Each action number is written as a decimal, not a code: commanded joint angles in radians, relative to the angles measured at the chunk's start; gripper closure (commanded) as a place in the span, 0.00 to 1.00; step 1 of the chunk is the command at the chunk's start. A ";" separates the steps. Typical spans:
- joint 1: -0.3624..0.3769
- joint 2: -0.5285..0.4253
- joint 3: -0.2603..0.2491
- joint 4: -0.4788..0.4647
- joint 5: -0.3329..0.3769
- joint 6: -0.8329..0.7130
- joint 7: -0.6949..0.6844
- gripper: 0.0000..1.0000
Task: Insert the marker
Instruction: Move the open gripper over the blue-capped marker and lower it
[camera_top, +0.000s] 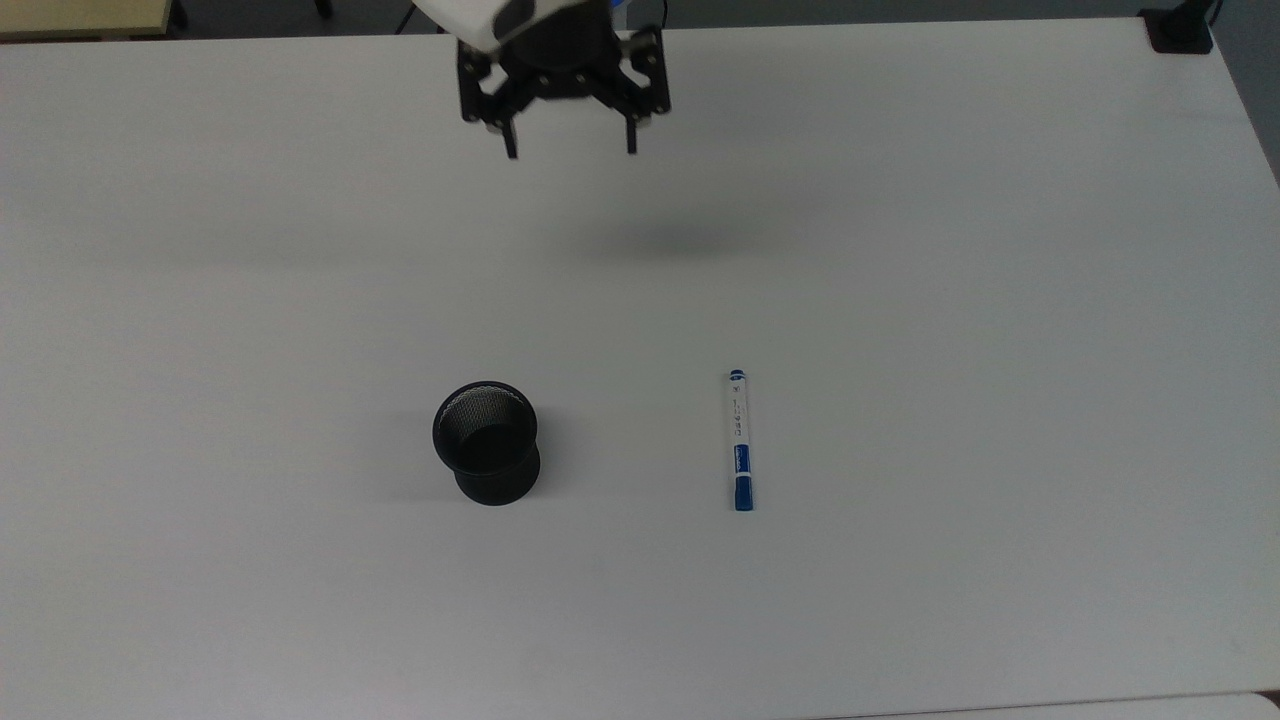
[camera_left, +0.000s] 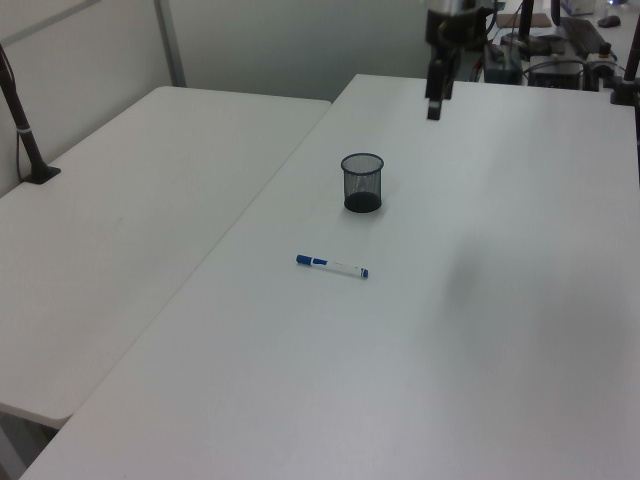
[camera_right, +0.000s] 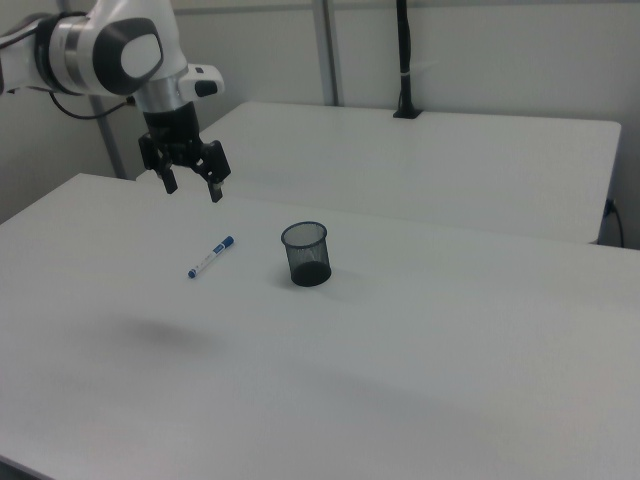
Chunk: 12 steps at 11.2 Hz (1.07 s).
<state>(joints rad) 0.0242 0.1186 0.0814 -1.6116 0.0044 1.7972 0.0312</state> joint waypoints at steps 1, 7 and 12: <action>0.068 0.108 -0.009 0.025 0.020 0.167 0.084 0.00; 0.175 0.327 -0.012 0.062 -0.131 0.479 0.275 0.00; 0.218 0.499 -0.019 0.121 -0.418 0.666 0.531 0.02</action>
<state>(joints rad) 0.2173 0.5570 0.0800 -1.5274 -0.3295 2.4092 0.4659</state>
